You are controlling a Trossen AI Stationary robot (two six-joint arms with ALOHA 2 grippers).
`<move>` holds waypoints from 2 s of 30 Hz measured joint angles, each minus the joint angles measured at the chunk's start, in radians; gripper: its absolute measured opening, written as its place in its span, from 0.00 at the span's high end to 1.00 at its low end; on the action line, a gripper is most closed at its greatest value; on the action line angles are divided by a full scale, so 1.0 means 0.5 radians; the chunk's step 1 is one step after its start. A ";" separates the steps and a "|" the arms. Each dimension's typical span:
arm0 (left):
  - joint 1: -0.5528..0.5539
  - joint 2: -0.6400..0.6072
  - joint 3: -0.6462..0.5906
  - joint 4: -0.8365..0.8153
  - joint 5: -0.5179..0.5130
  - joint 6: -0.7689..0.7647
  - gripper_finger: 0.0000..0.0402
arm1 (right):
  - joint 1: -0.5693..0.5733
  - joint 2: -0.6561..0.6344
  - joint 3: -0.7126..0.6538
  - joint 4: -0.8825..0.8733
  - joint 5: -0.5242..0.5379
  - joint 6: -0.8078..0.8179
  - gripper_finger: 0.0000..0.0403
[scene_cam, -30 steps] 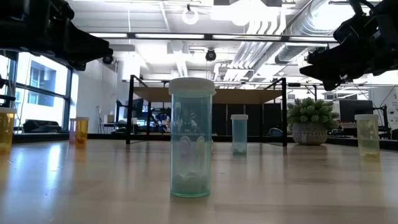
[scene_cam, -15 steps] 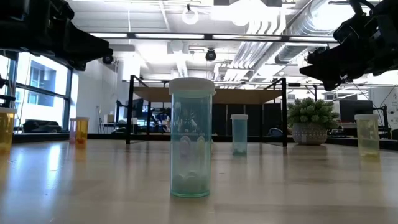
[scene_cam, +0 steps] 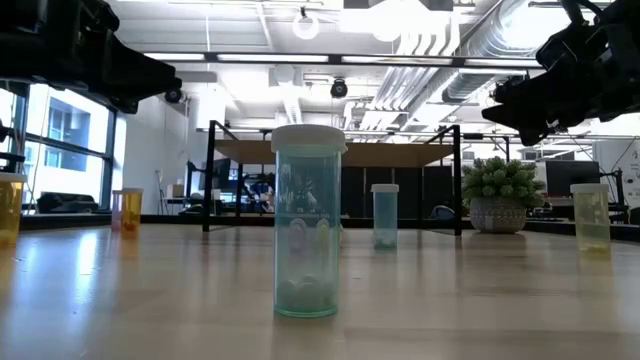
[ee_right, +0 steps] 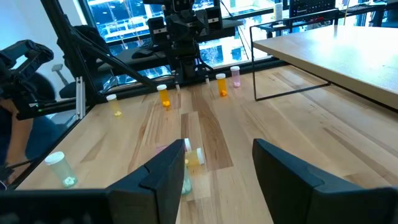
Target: Pick and place medicine bottles onto shelf by color
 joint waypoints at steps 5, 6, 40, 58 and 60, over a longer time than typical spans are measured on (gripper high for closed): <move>0.000 0.000 0.000 0.001 0.000 0.000 0.62 | 0.001 0.000 0.001 0.000 0.000 0.000 0.55; 0.000 -0.001 0.000 0.000 0.000 0.000 0.62 | 0.001 0.000 0.001 -0.001 0.000 0.000 0.55; 0.000 0.000 0.000 0.002 0.000 0.000 0.62 | -0.011 0.001 0.000 0.000 0.057 -0.001 0.55; 0.000 0.005 0.000 0.001 0.020 -0.059 0.62 | -0.017 0.000 0.001 0.021 0.075 0.092 0.55; 0.000 0.005 0.000 0.001 0.037 -0.070 0.62 | -0.017 0.000 0.001 0.060 0.075 0.161 0.55</move>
